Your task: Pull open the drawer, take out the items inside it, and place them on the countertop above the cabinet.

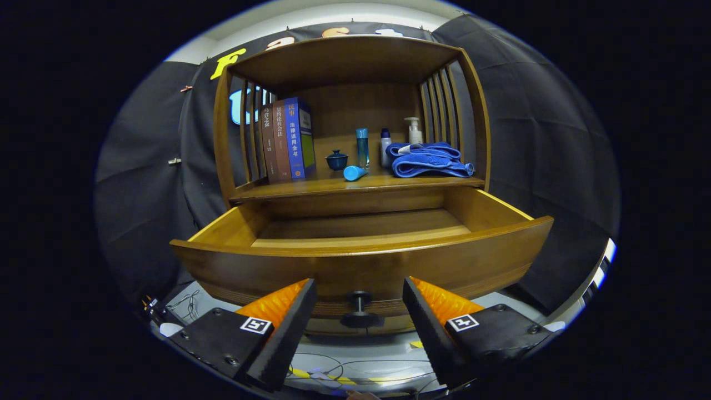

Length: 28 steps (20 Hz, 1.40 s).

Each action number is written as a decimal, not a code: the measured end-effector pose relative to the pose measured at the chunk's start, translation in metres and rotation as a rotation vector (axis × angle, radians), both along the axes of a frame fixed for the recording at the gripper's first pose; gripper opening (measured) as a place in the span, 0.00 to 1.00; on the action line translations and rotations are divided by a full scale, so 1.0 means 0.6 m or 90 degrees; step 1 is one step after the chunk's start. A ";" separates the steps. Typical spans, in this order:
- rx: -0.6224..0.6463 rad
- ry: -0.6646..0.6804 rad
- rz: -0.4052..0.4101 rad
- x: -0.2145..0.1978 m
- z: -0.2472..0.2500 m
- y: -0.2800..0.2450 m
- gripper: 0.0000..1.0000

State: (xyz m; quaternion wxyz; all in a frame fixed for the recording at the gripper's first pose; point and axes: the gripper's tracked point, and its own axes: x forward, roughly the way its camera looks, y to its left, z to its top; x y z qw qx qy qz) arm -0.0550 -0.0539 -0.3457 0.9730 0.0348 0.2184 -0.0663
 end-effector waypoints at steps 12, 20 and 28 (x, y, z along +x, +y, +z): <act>0.019 0.003 -0.002 0.078 -0.002 -0.007 0.99; 0.025 -0.013 0.005 0.185 -0.014 -0.030 0.99; 0.023 -0.022 0.001 0.260 -0.025 -0.038 1.00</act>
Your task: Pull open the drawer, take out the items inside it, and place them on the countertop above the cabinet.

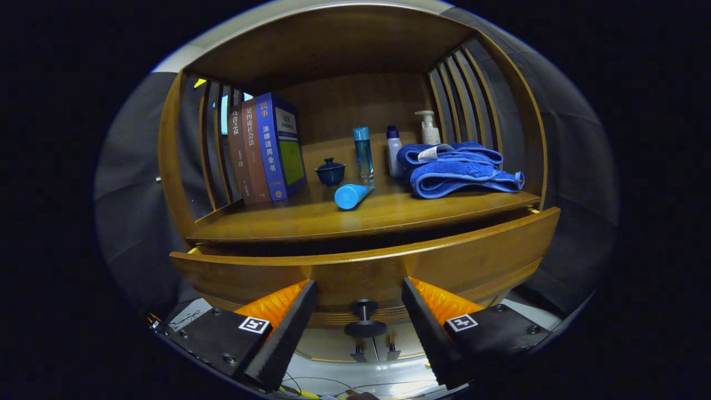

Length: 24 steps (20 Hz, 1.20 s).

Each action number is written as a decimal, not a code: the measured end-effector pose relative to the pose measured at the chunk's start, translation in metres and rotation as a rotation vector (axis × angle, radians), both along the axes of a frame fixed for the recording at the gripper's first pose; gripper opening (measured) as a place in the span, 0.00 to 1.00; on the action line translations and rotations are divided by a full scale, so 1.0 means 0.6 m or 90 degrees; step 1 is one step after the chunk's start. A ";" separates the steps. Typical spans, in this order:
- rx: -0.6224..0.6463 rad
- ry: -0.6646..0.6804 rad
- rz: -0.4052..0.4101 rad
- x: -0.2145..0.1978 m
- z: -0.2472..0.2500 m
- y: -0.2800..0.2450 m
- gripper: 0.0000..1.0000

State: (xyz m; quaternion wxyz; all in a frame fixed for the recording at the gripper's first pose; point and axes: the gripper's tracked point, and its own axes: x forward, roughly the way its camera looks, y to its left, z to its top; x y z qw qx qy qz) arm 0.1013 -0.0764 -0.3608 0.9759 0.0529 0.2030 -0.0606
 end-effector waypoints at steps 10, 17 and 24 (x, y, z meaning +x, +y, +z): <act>-0.012 -0.003 -0.010 0.033 -0.009 -0.004 0.99; -0.004 0.038 -0.024 0.019 -0.030 -0.010 0.99; -0.029 -0.010 -0.012 -0.017 0.063 0.001 0.99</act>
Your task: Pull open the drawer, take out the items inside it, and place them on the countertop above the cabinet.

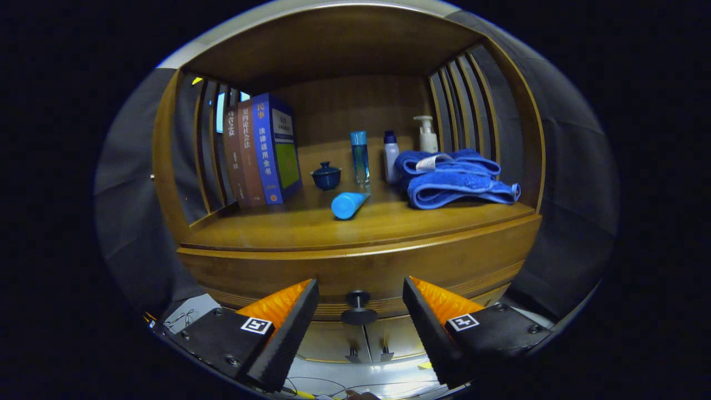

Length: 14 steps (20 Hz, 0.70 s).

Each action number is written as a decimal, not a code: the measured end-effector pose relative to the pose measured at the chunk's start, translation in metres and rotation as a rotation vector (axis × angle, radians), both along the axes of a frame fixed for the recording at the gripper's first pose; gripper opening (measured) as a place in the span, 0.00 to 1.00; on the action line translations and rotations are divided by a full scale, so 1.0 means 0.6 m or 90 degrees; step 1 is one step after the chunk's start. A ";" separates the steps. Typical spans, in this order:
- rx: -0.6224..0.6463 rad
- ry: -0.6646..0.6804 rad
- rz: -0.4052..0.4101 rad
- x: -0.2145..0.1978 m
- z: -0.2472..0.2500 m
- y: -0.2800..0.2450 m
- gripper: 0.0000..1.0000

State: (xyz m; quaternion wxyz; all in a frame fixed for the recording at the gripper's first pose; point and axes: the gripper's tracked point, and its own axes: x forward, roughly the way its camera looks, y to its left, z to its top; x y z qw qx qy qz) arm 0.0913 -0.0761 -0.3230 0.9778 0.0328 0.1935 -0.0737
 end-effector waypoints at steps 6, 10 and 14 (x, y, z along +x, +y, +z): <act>-0.072 -0.102 0.017 -0.040 0.186 0.025 0.98; -0.088 -0.139 0.036 -0.078 0.294 0.047 0.98; -0.112 -0.165 0.055 -0.116 0.379 0.068 0.99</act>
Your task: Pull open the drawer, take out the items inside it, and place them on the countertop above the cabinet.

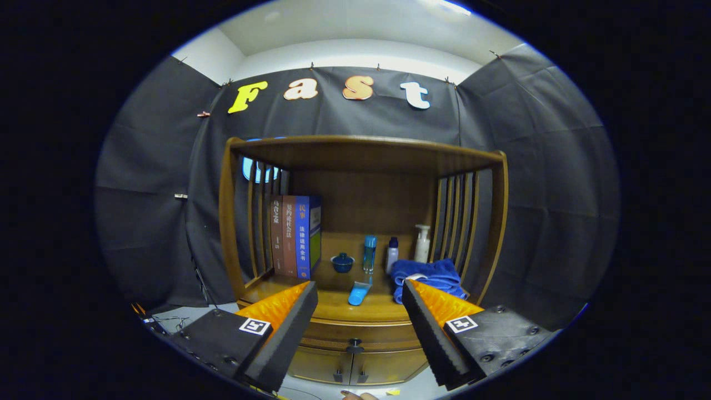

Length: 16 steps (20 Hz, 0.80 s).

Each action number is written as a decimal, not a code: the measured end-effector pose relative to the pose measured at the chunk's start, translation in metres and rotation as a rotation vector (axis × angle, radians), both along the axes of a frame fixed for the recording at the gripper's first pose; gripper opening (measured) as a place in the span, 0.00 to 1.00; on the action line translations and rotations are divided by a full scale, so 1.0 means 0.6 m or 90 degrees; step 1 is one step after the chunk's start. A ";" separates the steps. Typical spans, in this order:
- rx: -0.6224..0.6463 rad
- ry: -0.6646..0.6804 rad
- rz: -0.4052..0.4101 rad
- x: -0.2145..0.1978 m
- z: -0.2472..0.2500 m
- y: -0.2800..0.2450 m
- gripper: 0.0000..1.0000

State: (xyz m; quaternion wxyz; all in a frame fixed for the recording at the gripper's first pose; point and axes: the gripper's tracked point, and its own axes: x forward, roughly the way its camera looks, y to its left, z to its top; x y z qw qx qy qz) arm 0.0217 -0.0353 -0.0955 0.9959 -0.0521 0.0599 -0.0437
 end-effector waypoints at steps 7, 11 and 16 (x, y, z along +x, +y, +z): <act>0.000 -0.035 0.036 -0.063 0.091 0.045 0.99; 0.018 -0.040 0.041 -0.079 0.105 0.050 0.99; 0.028 -0.032 0.041 -0.080 0.101 0.044 0.99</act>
